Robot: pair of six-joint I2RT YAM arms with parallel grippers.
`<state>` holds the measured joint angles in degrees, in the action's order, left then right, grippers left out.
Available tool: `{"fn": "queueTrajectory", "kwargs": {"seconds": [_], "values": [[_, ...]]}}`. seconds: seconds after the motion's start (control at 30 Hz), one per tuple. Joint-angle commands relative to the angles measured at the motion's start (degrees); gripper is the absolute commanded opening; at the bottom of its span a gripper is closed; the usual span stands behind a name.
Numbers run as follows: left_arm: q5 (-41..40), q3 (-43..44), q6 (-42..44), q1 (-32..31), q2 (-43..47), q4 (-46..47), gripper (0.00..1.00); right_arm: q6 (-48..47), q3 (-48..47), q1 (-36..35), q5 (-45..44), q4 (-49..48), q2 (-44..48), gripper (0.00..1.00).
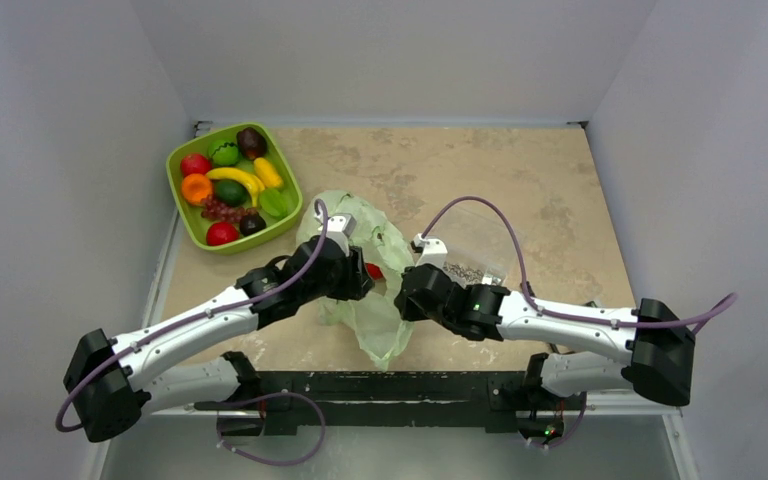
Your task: Take the fake fruits out of the plastic bag
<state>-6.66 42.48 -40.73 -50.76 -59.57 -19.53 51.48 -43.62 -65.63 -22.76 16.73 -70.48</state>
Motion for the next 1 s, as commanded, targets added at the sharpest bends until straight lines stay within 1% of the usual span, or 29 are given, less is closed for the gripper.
{"fn": "queueTrajectory", "kwargs": {"seconds": [0.0,0.03,0.07,0.1,0.17,0.2,0.27,0.37,0.47,0.53,0.57,0.77,0.87,0.93,0.97], "values": [[-5.18,-0.01,-2.22,1.42,-4.56,0.60,0.47,-0.11,-2.44,-0.29,-0.69,0.37,3.11,0.00],[-6.80,-0.14,-4.53,1.98,-5.83,0.96,0.48,0.07,-2.33,-0.29,-0.90,0.89,3.64,0.00],[-7.50,-0.62,-7.98,2.96,-6.96,2.01,0.52,0.10,-2.17,-0.29,-0.96,1.08,4.16,0.00],[-6.43,-1.74,-10.83,4.24,-8.16,3.85,0.57,0.15,-1.97,-0.31,-0.95,1.21,4.73,0.00],[-3.74,-3.43,-16.66,7.37,-10.11,7.91,0.64,0.23,-1.66,-0.29,-1.09,1.53,5.44,0.00],[-3.18,-4.01,-18.96,7.97,-10.92,10.03,0.65,0.37,-1.65,-0.29,-1.33,1.86,5.70,0.00],[-4.12,-4.41,-20.79,8.08,-12.06,14.09,0.66,0.37,-1.84,-0.29,-1.29,2.12,5.83,0.00],[-5.08,-3.87,-21.45,8.10,-13.79,17.37,0.63,-0.20,-2.42,-0.29,-0.72,1.97,5.37,0.00],[-5.63,-2.79,-20.63,8.11,-15.00,18.58,0.56,-0.61,-3.04,-0.27,-0.49,2.12,4.27,0.00],[-5.22,-2.34,-20.07,8.05,-15.77,20.13,0.50,-0.83,-3.12,-0.29,-0.31,1.80,3.83,0.00],[-4.98,-2.25,-20.02,8.05,-16.30,21.01,0.49,-0.79,-3.00,-0.29,-0.27,1.64,3.66,0.00],[-5.40,-1.52,-18.95,8.05,-19.43,22.16,0.43,-1.03,-2.93,-0.27,0.02,0.89,2.90,0.00],[-6.44,-1.22,-17.68,7.92,-20.08,22.34,0.35,-1.11,-2.85,-0.29,0.01,0.90,2.74,0.00],[-9.36,-1.50,-15.90,6.82,-18.45,21.53,0.34,-1.21,-2.84,-0.29,-0.12,1.24,2.65,0.00],[-11.14,-1.66,-15.33,6.15,-17.42,20.90,0.36,-1.17,-2.80,-0.29,-0.17,1.49,2.71,0.00]]}}
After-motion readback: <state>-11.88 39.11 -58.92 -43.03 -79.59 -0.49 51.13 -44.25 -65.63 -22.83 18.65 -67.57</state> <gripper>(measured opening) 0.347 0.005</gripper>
